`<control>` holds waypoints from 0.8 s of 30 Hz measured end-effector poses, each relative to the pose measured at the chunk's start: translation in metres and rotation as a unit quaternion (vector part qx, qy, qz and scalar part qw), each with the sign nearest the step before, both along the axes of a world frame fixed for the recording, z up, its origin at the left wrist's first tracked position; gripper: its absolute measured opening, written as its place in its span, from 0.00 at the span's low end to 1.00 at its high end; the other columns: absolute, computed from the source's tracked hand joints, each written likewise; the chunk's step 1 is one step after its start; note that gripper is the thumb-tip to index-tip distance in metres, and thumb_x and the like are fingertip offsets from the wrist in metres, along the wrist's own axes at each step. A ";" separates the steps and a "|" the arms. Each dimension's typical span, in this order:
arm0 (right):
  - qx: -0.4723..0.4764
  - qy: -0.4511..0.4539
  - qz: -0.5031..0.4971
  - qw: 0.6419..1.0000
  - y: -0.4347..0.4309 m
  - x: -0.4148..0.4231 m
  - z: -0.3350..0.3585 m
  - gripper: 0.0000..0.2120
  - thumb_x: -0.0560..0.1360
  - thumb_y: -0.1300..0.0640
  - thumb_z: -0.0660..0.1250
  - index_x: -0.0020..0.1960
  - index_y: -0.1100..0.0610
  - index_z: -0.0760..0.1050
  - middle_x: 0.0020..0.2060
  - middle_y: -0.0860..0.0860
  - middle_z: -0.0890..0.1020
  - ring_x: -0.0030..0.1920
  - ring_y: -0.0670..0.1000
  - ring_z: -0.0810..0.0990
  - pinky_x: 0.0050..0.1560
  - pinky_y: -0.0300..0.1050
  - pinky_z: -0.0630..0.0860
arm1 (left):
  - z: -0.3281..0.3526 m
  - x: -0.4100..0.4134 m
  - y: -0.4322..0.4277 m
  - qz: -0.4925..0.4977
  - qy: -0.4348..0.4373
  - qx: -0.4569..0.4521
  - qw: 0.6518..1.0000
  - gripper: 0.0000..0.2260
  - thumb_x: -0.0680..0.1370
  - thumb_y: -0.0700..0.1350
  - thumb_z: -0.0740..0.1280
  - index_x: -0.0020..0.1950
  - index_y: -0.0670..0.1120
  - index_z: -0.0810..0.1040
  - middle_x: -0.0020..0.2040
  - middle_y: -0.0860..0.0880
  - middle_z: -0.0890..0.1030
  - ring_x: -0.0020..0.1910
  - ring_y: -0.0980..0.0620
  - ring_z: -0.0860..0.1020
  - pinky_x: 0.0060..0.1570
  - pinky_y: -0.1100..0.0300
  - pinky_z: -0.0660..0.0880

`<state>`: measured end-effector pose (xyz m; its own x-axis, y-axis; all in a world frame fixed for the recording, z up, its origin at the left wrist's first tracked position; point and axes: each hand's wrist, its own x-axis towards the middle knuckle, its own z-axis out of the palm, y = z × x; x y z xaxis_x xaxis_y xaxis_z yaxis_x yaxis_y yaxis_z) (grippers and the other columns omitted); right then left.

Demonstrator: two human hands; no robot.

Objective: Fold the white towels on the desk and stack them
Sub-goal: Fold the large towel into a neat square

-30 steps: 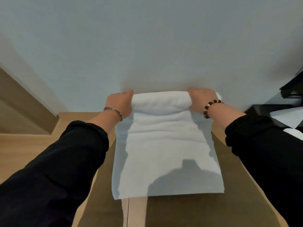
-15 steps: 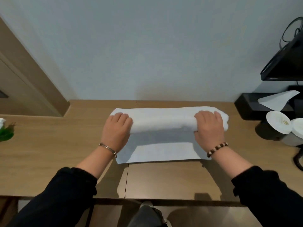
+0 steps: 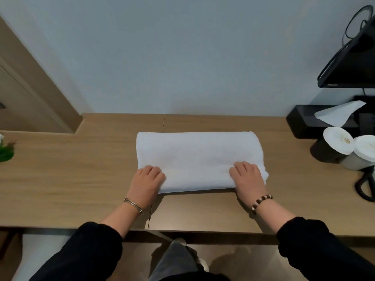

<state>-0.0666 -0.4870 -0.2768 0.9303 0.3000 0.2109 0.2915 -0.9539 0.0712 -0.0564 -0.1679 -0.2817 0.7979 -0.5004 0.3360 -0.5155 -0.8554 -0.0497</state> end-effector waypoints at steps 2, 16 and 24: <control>-0.002 0.064 -0.016 0.998 0.002 0.001 0.001 0.21 0.55 0.64 0.77 0.47 0.57 0.76 0.46 0.54 0.77 0.45 0.57 0.76 0.45 0.51 0.75 | 0.004 -0.002 0.000 0.011 0.054 0.013 0.998 0.13 0.58 0.35 0.67 0.40 0.44 0.74 0.40 0.46 0.78 0.36 0.43 0.76 0.34 0.57 0.70; -0.002 0.207 0.004 0.978 0.040 0.083 0.037 0.28 0.81 0.42 0.43 0.78 0.49 0.43 0.77 0.51 0.45 0.77 0.52 0.42 0.73 0.57 0.39 | 0.043 0.061 -0.087 0.130 0.090 0.004 0.987 0.17 0.78 0.52 0.58 0.65 0.47 0.71 0.63 0.42 0.72 0.62 0.41 0.69 0.56 0.46 0.65; 0.001 0.172 -0.029 0.985 0.036 0.093 -0.006 0.27 0.79 0.41 0.38 0.77 0.44 0.41 0.77 0.47 0.45 0.77 0.50 0.42 0.72 0.55 0.36 | -0.014 0.076 -0.069 0.256 0.239 0.009 0.937 0.27 0.76 0.63 0.36 0.74 0.61 0.32 0.76 0.55 0.34 0.74 0.50 0.32 0.70 0.40 0.37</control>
